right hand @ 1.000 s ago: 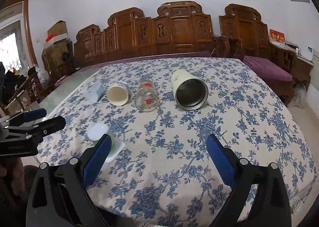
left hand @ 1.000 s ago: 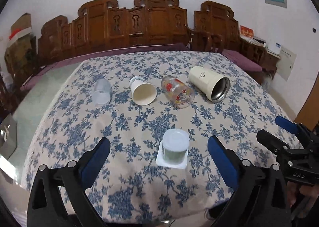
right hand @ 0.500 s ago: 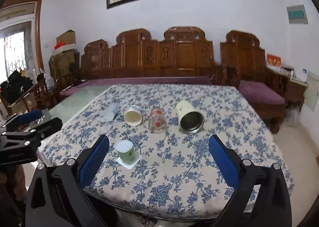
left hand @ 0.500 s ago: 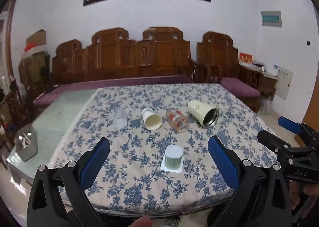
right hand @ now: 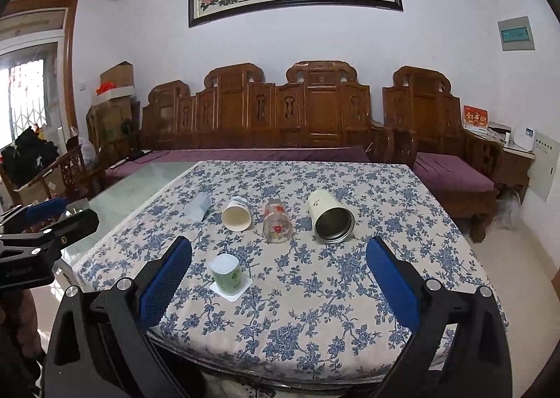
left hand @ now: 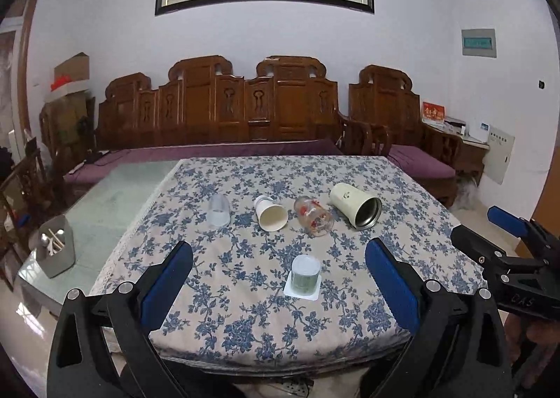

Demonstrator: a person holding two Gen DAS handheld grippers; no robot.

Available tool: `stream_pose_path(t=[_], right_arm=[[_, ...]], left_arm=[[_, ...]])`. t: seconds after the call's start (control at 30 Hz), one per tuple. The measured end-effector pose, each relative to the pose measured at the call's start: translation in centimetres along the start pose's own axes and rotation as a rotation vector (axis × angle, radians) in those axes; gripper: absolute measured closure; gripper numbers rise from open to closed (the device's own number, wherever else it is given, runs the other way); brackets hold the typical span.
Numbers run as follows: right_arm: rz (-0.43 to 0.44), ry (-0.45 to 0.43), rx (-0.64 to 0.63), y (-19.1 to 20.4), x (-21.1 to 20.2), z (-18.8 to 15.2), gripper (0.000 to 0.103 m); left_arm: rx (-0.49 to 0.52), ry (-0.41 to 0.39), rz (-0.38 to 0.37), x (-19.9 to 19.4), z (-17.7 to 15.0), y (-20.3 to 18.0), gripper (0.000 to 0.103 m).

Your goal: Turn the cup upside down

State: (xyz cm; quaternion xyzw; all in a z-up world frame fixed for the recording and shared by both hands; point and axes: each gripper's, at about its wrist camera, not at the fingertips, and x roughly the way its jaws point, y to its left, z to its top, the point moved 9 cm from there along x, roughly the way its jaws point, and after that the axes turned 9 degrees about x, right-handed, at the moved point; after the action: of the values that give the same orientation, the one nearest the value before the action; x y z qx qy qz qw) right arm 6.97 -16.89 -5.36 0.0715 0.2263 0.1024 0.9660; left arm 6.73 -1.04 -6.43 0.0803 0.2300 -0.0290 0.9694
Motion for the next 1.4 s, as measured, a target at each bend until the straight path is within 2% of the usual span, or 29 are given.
stream_pose_path(t=[1.4], right_arm=[[-0.002, 0.006, 0.007, 0.3, 0.38, -0.46, 0.003]], left_arm=[[-0.005, -0.014, 0.022, -0.29, 0.04, 0.15, 0.008]])
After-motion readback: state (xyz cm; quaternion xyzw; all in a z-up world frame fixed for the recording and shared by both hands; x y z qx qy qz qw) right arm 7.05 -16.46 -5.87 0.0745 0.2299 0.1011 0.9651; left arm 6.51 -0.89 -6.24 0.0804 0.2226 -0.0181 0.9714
